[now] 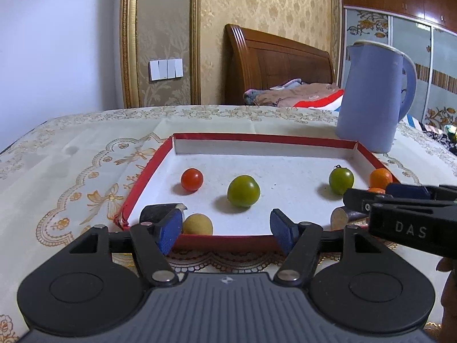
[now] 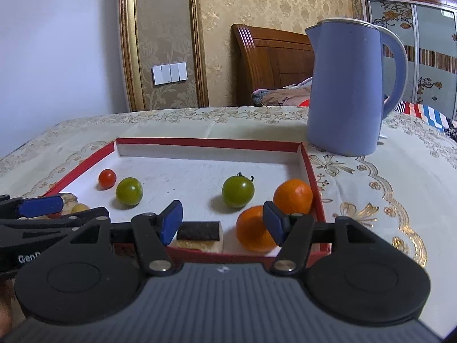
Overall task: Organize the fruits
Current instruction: 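Withdraw both open grippers from the box lid toward the remaining loose fruits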
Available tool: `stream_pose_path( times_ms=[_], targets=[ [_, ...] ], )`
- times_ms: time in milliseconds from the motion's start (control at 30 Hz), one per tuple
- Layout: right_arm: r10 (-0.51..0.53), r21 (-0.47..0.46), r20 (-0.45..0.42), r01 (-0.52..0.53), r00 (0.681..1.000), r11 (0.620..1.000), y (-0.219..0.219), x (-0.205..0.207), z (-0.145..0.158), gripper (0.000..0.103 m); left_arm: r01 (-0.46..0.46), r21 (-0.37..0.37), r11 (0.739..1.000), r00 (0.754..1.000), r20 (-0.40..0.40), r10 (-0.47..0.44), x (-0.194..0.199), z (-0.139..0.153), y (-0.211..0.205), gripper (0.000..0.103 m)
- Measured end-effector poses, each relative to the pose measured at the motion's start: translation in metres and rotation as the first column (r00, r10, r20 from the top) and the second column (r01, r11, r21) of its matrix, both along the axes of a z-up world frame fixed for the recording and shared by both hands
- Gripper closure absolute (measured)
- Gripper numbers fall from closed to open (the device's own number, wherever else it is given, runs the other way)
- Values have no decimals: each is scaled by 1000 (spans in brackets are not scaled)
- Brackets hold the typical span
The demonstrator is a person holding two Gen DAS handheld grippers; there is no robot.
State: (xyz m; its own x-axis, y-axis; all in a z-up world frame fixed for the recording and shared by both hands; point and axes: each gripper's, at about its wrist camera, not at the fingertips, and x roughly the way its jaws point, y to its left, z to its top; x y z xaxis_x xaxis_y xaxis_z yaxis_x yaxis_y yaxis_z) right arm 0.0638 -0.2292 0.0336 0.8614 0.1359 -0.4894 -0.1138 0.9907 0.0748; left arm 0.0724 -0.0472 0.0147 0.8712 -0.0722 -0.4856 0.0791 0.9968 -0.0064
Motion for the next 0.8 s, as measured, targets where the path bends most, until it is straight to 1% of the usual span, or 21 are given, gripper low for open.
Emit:
stream_pose_path(
  times_ms=[33,100,167,200,233,400,533,567,633,733,800],
  targets=[
    [0,6,1,0,1000,1000,-1,-2,0,43,0,-2,1000,1000,5,0,-2,1,1,35],
    [-2,8,8,2,1000,1000,-2,-6,0,43,-8,-10,1000,1000,11,8,-6,1,3,27],
    [-2,6,13,1,1000,1000,-3,-10,0,43,-9,-19,1000,1000,15,9,-10,2,5,27],
    [1,9,11,-1,1000,1000,-4,-11,0,41,-10,-23,1000,1000,17,11,-11,2,6,27],
    [2,16,10,-2,1000,1000,-4,-13,0,37,-10,-26,1000,1000,17,11,-13,3,7,27],
    [16,45,22,-17,1000,999,-10,-28,2,36,4,-41,999,1000,8,-4,-23,2,14,27],
    [37,60,13,-37,999,998,-12,-39,0,36,48,-57,997,999,-11,-49,-33,1,16,27],
    [42,59,11,-43,999,997,-12,-41,-1,34,62,-59,996,998,-14,-63,-35,0,16,27],
    [47,50,13,-47,999,998,-9,-41,-1,27,84,-52,995,996,-23,-86,-37,-1,14,27],
    [46,48,14,-47,999,998,-9,-42,0,26,94,-18,995,995,-22,-94,-38,-3,7,27],
    [43,53,9,-43,999,998,-10,-42,-1,26,105,-11,994,994,-27,-105,-39,-4,6,27]
  ],
)
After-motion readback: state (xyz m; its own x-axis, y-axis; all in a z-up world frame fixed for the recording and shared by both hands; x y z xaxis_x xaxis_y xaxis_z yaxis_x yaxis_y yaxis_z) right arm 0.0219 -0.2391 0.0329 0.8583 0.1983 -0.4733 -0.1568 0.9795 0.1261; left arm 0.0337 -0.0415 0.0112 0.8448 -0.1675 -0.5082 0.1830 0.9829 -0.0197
